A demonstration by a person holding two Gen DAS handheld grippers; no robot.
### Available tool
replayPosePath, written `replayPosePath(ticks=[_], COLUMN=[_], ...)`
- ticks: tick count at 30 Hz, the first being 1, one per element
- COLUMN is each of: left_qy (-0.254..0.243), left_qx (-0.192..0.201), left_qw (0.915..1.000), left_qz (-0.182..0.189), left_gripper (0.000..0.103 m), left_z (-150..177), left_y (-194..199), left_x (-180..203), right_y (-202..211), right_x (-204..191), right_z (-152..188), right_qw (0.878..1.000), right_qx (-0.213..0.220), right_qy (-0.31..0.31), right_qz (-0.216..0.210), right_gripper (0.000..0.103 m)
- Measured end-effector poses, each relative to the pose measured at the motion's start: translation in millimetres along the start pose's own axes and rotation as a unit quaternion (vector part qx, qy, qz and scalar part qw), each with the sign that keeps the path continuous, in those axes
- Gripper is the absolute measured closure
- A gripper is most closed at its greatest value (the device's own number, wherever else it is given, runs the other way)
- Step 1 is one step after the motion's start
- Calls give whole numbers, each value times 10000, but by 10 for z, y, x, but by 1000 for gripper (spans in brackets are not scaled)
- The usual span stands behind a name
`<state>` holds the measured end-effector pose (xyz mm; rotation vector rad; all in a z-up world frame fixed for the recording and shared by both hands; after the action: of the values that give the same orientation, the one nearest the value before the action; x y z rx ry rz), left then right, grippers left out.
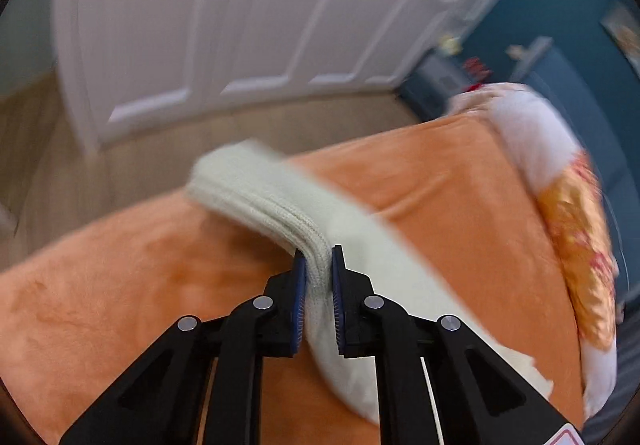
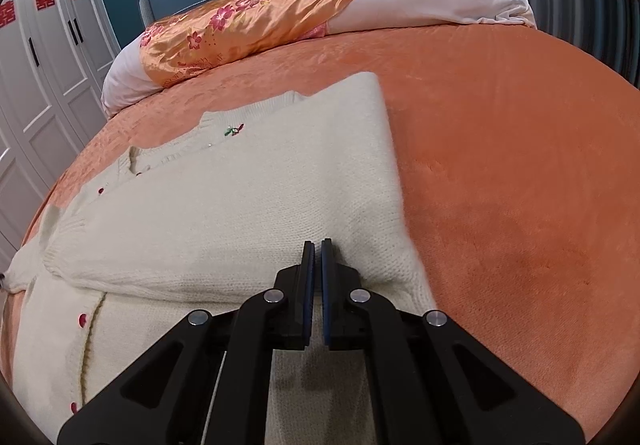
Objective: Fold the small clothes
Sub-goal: 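Fold the held sleeve across the cardigan body with the left tool and release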
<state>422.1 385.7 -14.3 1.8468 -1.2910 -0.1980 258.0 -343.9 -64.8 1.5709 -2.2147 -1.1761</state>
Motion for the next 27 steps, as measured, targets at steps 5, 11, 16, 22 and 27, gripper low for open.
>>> replayPosePath(ticks=[5,11,16,22,27], left_qy=[-1322,-2600,-3352,-3262,-2345], left_qx=[639,442,-492,-1109,-949], left_qw=[9842,9344,9098,9155,9433], left_qz=[993,2396,2398,2076,2151], left_gripper=[96,96,91,56,39], left_z=[87,1122,2459,3284,2883], left_y=[826,1457,1202,878,931], left_x=[1366,3241,4136,4004,3271], right_y=[3,12,18,29,131], right_x=[16,37,65,86,35], right_z=[-3,-15,-24,-39,-68], right_qw=[10000,9997,9992,9980,9955], right_qx=[13,14,12,-28,-79], right_qy=[-57,-144,-245,-379,-452], right_qz=[-74,-183,-313,-501,-831], right_gripper=[102,102,102,100,77])
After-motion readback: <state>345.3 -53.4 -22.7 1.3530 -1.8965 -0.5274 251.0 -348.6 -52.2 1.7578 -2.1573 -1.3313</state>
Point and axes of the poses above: each gripper's, at about its wrist camera, not at the fingertips, and y roughly against the way its jaws point, x to its right, z to its underside, the point moved 6 cm from there along -y, roughly the way its jaws point, and after that the axes turned 7 degrees about -y, right-handed, at the moved point
